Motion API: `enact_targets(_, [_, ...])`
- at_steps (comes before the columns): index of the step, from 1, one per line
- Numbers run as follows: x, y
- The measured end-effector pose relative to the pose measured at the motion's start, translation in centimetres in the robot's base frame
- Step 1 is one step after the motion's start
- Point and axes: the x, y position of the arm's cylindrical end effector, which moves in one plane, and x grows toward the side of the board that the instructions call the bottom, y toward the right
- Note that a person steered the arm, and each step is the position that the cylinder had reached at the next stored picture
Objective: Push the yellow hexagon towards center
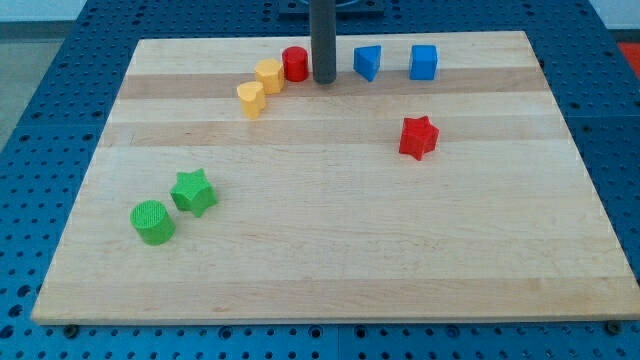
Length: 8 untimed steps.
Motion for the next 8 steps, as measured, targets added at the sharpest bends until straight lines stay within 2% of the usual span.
enact_targets(1, [-0.3,0.6])
enact_targets(3, [6.3,-5.8])
enact_targets(4, [7.6,-11.0])
enact_targets(5, [5.7,-16.9])
enact_targets(6, [2.0,-17.0])
enact_targets(7, [-2.3,-15.3])
enact_targets(8, [-2.5,-10.0])
